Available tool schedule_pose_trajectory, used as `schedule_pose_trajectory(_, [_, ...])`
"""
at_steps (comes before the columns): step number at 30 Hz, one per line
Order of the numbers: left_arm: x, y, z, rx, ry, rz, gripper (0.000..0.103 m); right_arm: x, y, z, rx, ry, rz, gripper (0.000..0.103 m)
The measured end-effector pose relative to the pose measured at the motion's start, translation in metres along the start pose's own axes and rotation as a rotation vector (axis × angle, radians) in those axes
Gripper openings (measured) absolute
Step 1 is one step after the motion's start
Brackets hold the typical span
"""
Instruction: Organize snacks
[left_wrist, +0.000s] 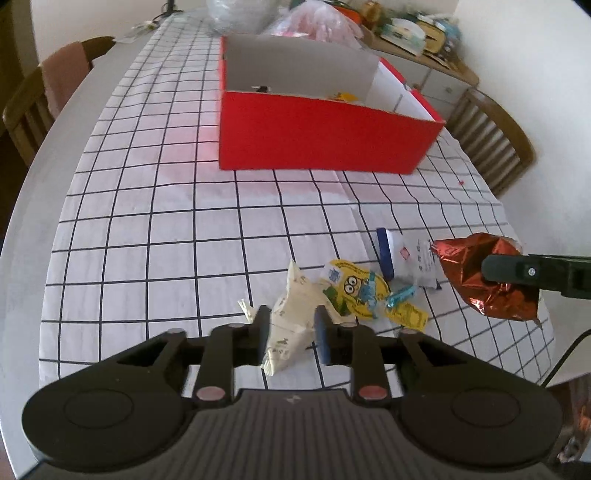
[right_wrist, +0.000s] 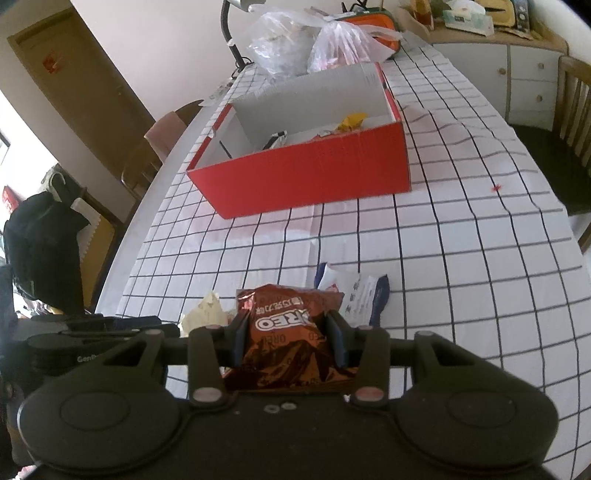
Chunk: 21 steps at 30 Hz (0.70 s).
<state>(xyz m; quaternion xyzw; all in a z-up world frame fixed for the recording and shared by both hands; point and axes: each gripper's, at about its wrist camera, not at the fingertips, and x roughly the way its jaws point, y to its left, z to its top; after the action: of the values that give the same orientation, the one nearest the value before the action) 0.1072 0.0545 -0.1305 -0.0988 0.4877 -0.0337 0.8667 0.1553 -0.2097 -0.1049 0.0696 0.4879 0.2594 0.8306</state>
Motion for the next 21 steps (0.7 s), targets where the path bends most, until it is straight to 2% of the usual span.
schedule_pose_trajectory(2, [0.002, 0.0, -0.001, 0.017, 0.01, 0.007, 0.065, 0.0, -0.002, -0.004, 0.011, 0.002, 0.004, 0.042])
schedule_pose_trajectory(3, [0.002, -0.001, -0.001, 0.024, 0.009, 0.011, 0.069, 0.0, -0.002, -0.006, 0.017, 0.005, 0.007, 0.04])
schedule_pose_trajectory(6, [0.008, -0.004, 0.0, 0.077, 0.025, 0.019, 0.069, 0.003, -0.004, -0.013, 0.034, 0.017, 0.011, 0.037])
schedule_pose_trajectory(11, [0.027, -0.02, -0.003, 0.251, 0.058, 0.038, 0.069, 0.012, -0.003, -0.02, 0.024, 0.042, -0.001, 0.038])
schedule_pose_trajectory(13, [0.033, -0.026, -0.005, 0.315, 0.055, 0.067, 0.069, 0.011, -0.005, -0.022, 0.018, 0.048, 0.011, 0.043])
schedule_pose_trajectory(15, [0.039, -0.03, -0.005, 0.366, 0.051, 0.092, 0.069, 0.01, -0.008, -0.026, 0.012, 0.06, 0.012, 0.053])
schedule_pose_trajectory(17, [0.043, -0.033, -0.005, 0.402, 0.053, 0.101, 0.069, 0.008, -0.011, -0.032, -0.002, 0.069, -0.008, 0.078])
schedule_pose_trajectory(21, [0.049, -0.041, -0.008, 0.478, 0.065, 0.098, 0.069, 0.014, -0.01, -0.039, -0.074, 0.13, -0.029, 0.081])
